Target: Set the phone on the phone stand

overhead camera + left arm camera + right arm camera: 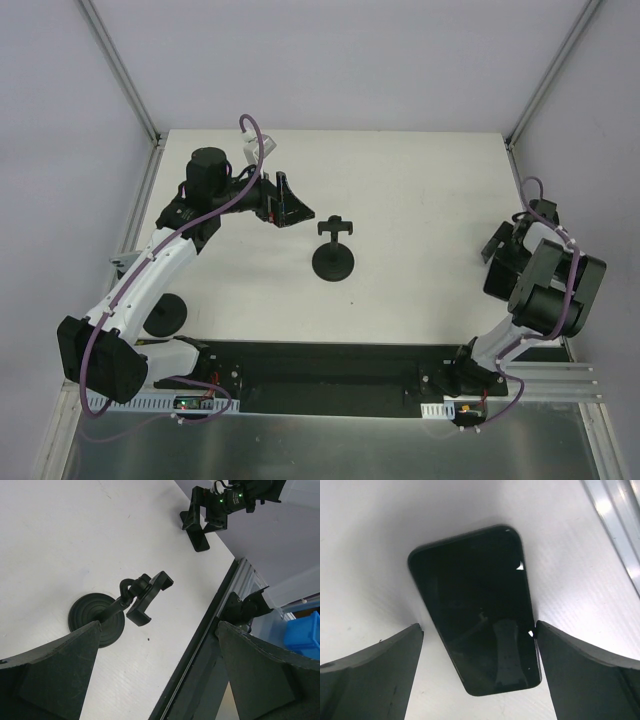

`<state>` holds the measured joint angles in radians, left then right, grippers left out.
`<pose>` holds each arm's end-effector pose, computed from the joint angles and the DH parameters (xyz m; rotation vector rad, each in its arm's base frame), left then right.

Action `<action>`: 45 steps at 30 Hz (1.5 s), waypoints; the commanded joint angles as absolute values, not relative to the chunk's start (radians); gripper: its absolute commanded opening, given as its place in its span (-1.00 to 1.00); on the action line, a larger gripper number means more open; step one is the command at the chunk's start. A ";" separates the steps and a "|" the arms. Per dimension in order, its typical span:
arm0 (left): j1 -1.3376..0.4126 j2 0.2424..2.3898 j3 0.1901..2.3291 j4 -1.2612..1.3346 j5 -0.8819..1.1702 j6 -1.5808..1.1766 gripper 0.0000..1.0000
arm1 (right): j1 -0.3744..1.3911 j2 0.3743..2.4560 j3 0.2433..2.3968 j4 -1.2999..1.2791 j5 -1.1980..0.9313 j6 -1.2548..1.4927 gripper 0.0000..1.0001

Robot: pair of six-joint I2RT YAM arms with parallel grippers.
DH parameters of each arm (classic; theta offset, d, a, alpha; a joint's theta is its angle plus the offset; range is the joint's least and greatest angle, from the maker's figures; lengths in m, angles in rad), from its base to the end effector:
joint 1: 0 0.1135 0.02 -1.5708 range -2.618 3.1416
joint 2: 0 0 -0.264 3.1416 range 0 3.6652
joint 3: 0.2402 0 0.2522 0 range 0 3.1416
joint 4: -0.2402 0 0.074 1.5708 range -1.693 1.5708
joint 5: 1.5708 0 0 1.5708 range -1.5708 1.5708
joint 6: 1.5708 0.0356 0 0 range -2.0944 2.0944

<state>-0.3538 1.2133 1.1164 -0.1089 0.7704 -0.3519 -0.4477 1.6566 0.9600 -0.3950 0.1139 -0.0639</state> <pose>0.2491 -0.1184 0.3765 0.5883 1.7793 -1.1772 0.2862 -0.1419 0.1683 0.5497 2.6326 -0.3146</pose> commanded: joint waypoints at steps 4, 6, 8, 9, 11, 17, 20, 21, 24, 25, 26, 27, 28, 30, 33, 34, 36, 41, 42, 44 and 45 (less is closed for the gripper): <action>-0.359 1.186 1.115 -0.055 0.811 -0.367 0.98 | -0.354 1.641 0.997 -0.494 0.158 -0.091 0.93; -0.357 1.190 1.117 -0.055 0.818 -0.370 0.97 | -0.353 1.654 1.017 -0.515 0.141 -0.087 0.93; -0.359 1.193 1.117 -0.054 0.824 -0.376 0.97 | -0.354 1.678 1.034 -0.557 0.124 -0.094 0.96; -0.359 1.196 1.117 -0.052 0.825 -0.377 0.96 | -0.354 1.686 1.040 -0.567 0.127 -0.089 0.98; -0.360 1.197 1.117 -0.049 0.825 -0.377 0.96 | -0.354 1.713 1.069 -0.616 0.155 -0.071 0.98; -0.359 1.210 1.115 -0.051 0.824 -0.380 0.96 | -0.368 1.793 1.152 -0.733 0.068 -0.028 0.86; -0.362 1.216 1.115 -0.048 0.834 -0.385 0.95 | -0.385 1.825 1.176 -0.752 0.064 -0.002 0.89; -0.362 1.215 1.114 -0.048 0.831 -0.384 0.95 | -0.393 1.842 1.195 -0.767 0.072 0.044 0.89; -0.361 1.212 1.109 -0.048 0.813 -0.373 0.95 | -0.417 1.910 1.238 -0.825 0.046 0.064 0.87; -0.360 1.213 1.106 -0.048 0.807 -0.370 0.95 | -0.420 1.916 1.242 -0.833 0.041 0.063 0.83; -0.362 1.219 1.106 -0.048 0.805 -0.370 0.95 | -0.420 1.916 1.241 -0.828 0.044 0.063 0.78; -0.362 1.223 1.108 -0.048 0.811 -0.371 0.95 | -0.420 1.913 1.238 -0.824 0.040 0.063 0.73; -0.362 1.227 1.111 -0.048 0.818 -0.376 0.95 | -0.422 1.911 1.236 -0.816 0.035 0.060 0.66; -0.364 1.233 1.111 -0.048 0.824 -0.379 0.95 | -0.422 1.905 1.229 -0.808 0.037 0.060 0.39; -0.362 1.235 1.108 -0.048 0.807 -0.367 0.95 | -0.423 1.895 1.218 -0.782 0.026 0.064 -0.04; -0.364 1.233 1.104 -0.048 0.802 -0.365 0.94 | -0.423 1.888 1.204 -0.766 0.017 0.063 -0.12; -0.362 1.238 1.103 -0.049 0.801 -0.365 0.94 | -0.423 1.864 1.180 -0.740 0.009 0.063 -0.37; -0.367 1.243 1.109 -0.051 0.816 -0.371 0.94 | -0.419 1.743 1.042 -0.597 -0.041 0.078 -0.69; -0.367 1.243 1.108 -0.051 0.812 -0.367 0.94 | -0.419 1.724 1.025 -0.577 -0.051 0.081 -0.77; -0.365 1.243 1.104 -0.051 0.799 -0.361 0.95 | -0.416 1.678 0.988 -0.534 -0.084 0.087 -0.98; -0.367 1.244 1.103 -0.051 0.796 -0.359 0.95 | -0.413 1.661 0.976 -0.520 -0.103 0.086 -0.99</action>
<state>-0.3546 1.2438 1.1084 -0.0868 0.8017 -0.3752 -0.4213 1.7214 1.0531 -0.5922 0.0090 0.0456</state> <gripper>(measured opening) 0.972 0.664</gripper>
